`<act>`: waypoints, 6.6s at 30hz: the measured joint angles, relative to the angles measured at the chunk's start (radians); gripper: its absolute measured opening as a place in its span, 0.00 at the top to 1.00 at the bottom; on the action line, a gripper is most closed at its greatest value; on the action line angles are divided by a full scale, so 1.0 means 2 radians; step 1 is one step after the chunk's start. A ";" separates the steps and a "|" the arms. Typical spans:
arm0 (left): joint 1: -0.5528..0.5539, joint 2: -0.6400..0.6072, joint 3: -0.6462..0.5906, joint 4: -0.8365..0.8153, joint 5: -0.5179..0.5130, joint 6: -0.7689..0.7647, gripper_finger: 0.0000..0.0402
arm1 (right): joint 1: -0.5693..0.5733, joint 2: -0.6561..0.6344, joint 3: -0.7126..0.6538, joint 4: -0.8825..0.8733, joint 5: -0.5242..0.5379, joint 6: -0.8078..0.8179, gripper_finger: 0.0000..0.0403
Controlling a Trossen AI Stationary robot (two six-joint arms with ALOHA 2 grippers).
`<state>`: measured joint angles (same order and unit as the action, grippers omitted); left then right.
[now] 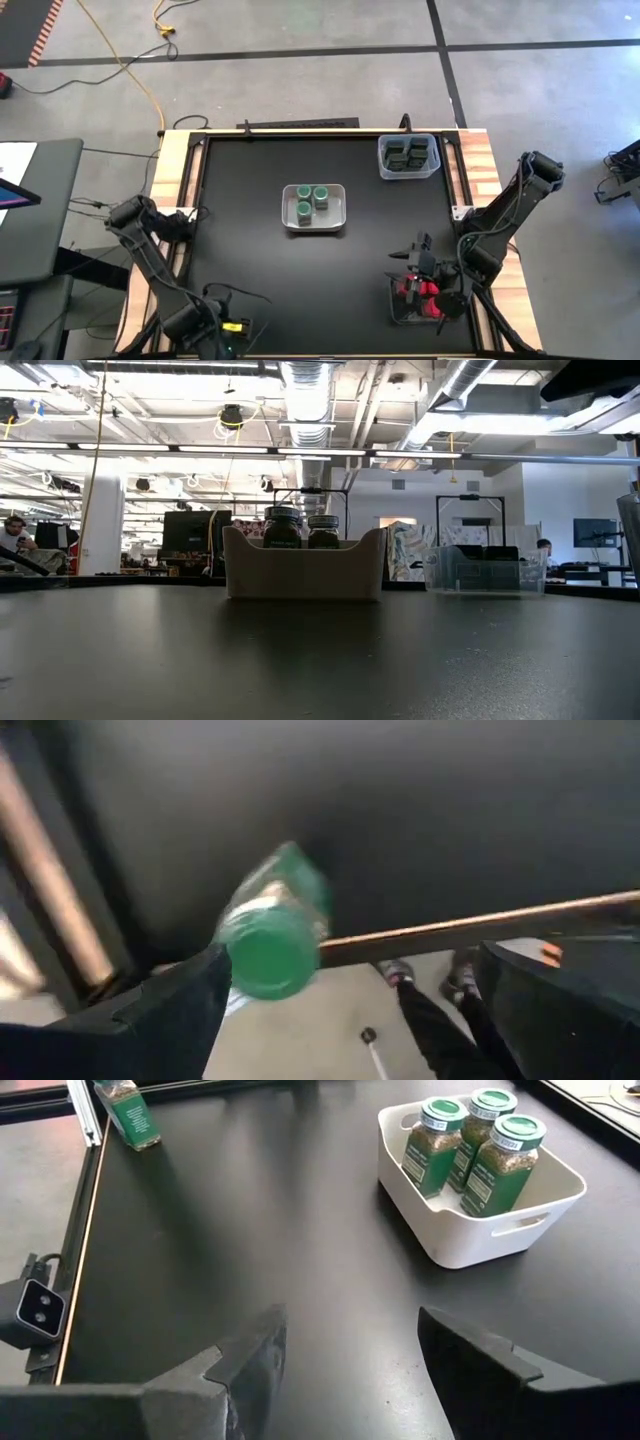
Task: Sort spices by type
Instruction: Put the green seasoning bottle into the white bin
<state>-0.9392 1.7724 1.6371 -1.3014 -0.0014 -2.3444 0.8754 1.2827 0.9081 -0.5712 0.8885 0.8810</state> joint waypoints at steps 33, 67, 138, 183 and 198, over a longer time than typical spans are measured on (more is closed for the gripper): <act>-0.027 0.059 -0.001 -0.012 0.077 -0.088 0.01 | -0.007 0.000 0.000 0.002 -0.001 0.000 0.37; -0.033 0.106 -0.003 -0.011 0.038 -0.091 0.01 | -0.010 0.000 0.000 0.002 -0.004 0.000 0.37; 0.318 0.055 0.001 0.198 -0.080 1.454 0.45 | -0.010 0.000 0.000 0.051 -0.002 0.066 0.37; 0.294 0.055 -0.056 0.180 -0.033 1.701 0.45 | -0.040 0.000 0.000 0.054 -0.003 0.123 0.37; 0.298 0.055 -0.056 0.190 -0.033 1.683 0.43 | -0.040 0.000 0.000 0.054 -0.003 0.118 0.37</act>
<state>-0.3439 1.8828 1.5257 -0.9222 -0.0679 1.0218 0.7956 1.2827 0.9089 -0.4635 0.8833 1.1175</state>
